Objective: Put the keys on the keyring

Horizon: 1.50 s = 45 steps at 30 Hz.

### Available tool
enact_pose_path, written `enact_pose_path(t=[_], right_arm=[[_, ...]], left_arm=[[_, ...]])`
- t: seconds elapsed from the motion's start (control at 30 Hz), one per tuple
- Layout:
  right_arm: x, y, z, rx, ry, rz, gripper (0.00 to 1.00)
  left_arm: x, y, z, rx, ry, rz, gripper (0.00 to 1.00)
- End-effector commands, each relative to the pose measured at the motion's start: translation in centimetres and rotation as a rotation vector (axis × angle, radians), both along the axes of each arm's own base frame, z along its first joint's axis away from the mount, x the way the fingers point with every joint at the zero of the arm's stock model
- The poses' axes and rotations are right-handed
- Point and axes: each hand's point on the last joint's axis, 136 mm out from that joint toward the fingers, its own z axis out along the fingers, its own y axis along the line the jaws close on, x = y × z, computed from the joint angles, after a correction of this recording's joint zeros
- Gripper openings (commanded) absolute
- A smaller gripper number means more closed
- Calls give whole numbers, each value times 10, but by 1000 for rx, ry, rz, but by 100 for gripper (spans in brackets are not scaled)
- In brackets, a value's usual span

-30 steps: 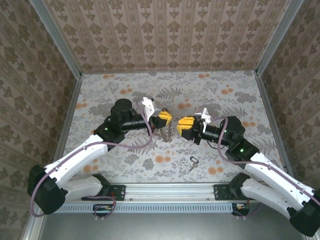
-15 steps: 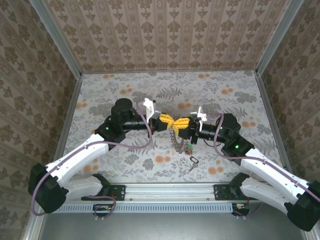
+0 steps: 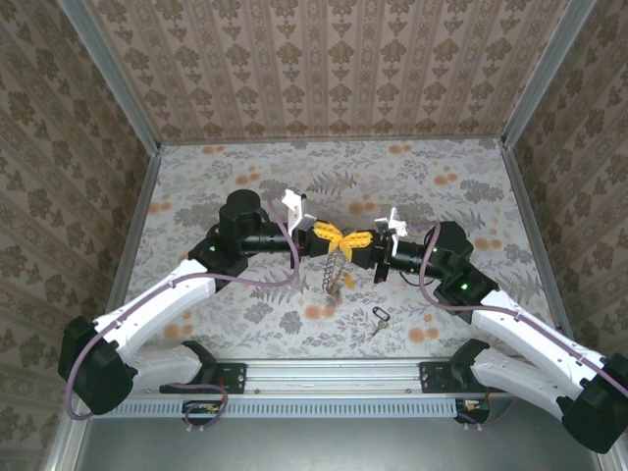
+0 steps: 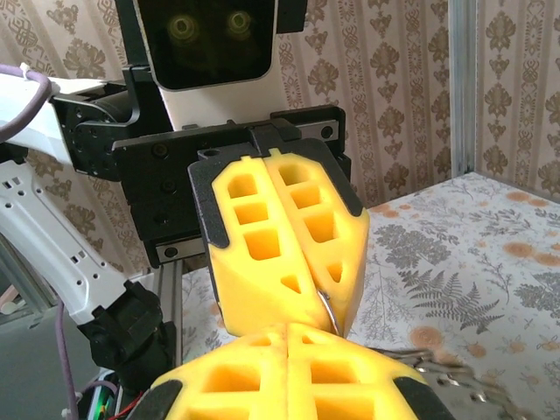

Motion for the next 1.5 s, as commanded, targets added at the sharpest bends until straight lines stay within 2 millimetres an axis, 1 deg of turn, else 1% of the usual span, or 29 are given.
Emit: enact_pose_path(t=[0.0, 0.17, 0.23, 0.27, 0.37, 0.47, 0.5, 0.57, 0.63, 0.83, 0.93, 1.0, 1.1, 1.23, 1.47], right_arm=[[-7, 2, 19, 28, -81, 30, 0], [-10, 0, 19, 20, -90, 34, 0], [-7, -1, 14, 6, -72, 13, 0], [-5, -2, 12, 1, -64, 4, 2], [-2, -5, 7, -4, -30, -22, 23], [0, -8, 4, -7, 2, -39, 40], [-1, -9, 4, -8, 5, -39, 43], [-1, -12, 6, -2, 5, -47, 46], [-2, -14, 7, 6, 3, -51, 45], [3, -22, 8, 32, 13, -73, 24], [4, -25, 11, 56, 15, -72, 18], [3, -25, 13, 67, 13, -61, 17], [-2, -19, 12, 58, 19, -6, 18], [-12, -14, 13, 55, 22, 73, 24], [-21, -19, 11, 45, 1, 76, 29]], left_arm=[[-23, -5, 29, -57, -29, -134, 0], [-28, -4, 27, -30, -10, -167, 0], [-29, -2, 30, -36, -16, -165, 0], [-30, -1, 31, -39, -20, -166, 0], [-33, 2, 35, -42, -21, -175, 0], [-34, 3, 35, -38, -20, -179, 0], [-35, 3, 35, -38, -21, -183, 0], [-36, 3, 36, -41, -23, -185, 0], [-36, 4, 37, -43, -26, -185, 0], [-42, 6, 43, -57, -33, -204, 0], [-43, 7, 44, -60, -35, -207, 0], [-44, 8, 46, -64, -39, -206, 0], [-43, 7, 48, -68, -43, -206, 0], [-38, 7, 46, -62, -43, -179, 0], [-30, 9, 45, -54, -41, -131, 0]])
